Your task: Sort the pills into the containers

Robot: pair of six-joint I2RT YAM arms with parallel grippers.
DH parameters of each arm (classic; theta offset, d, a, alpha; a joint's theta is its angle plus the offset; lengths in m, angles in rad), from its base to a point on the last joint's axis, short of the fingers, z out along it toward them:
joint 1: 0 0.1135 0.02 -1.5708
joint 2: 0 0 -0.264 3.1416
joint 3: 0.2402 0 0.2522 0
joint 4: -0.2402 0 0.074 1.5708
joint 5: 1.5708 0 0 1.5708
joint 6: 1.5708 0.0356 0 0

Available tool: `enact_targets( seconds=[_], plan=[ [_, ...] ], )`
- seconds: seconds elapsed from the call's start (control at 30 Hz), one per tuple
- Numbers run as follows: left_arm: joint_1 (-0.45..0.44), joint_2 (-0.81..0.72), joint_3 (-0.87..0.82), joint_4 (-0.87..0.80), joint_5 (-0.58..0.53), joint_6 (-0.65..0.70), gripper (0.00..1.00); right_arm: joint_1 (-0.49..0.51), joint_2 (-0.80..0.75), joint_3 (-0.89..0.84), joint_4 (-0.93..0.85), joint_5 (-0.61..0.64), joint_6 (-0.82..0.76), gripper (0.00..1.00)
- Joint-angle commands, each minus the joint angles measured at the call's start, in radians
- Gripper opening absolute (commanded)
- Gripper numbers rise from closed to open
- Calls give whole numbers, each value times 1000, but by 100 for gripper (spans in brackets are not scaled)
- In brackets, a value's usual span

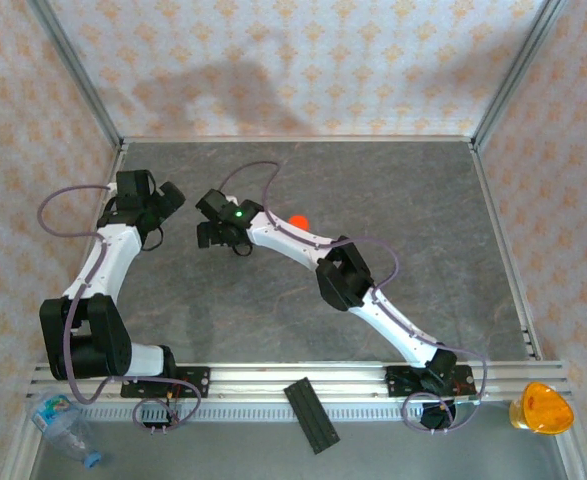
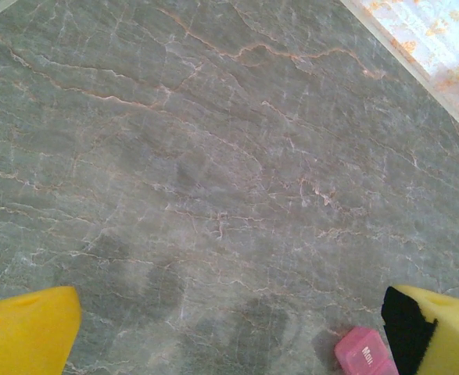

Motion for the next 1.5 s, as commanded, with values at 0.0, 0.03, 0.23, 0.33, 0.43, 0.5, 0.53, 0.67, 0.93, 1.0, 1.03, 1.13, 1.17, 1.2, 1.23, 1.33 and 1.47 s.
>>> enact_targets(
  seconds=[0.0,0.03,0.23,0.33,0.43,0.5,0.53,0.67,0.93,1.0,1.03,1.13,1.17,1.2,1.23,1.33,1.47],
  plan=[
    [18,-16,22,-6,13,-31,100,-18,-121,-40,15,26,-49,95],
    [20,-16,21,-3,17,-34,100,-24,-152,-68,33,33,-60,95],
    [23,-2,29,13,54,-55,100,-97,-163,-48,3,53,-136,96],
    [21,7,30,20,75,-62,100,-132,-115,-1,-24,49,-164,96],
    [23,13,31,21,77,-62,100,-157,-82,19,-21,32,-176,96],
    [22,17,27,21,72,-56,100,-164,-66,22,-7,17,-180,96],
    [23,19,26,21,68,-54,100,-165,-60,27,-2,13,-182,96],
    [23,30,25,11,69,-49,100,-165,-19,60,0,-29,-173,96],
    [23,30,18,3,66,-47,100,-157,-9,35,3,-76,-146,95],
    [23,31,16,5,67,-50,100,-149,-14,29,-4,-78,-146,95],
    [23,32,16,4,68,-51,100,-146,-15,26,-10,-80,-145,94],
    [23,31,12,7,72,-55,100,-135,-31,-1,-11,-90,-142,94],
    [23,31,12,8,74,-56,100,-131,-39,-17,-9,-92,-140,94],
    [23,32,12,8,75,-57,100,-127,-46,-29,-7,-96,-138,94],
    [22,31,12,9,76,-59,100,-124,-55,-43,-6,-100,-137,94],
    [22,29,14,9,77,-60,100,-110,-82,-79,-4,-104,-138,94],
    [21,28,14,10,82,-65,100,-86,-127,-130,2,-79,-140,94]
  ],
)
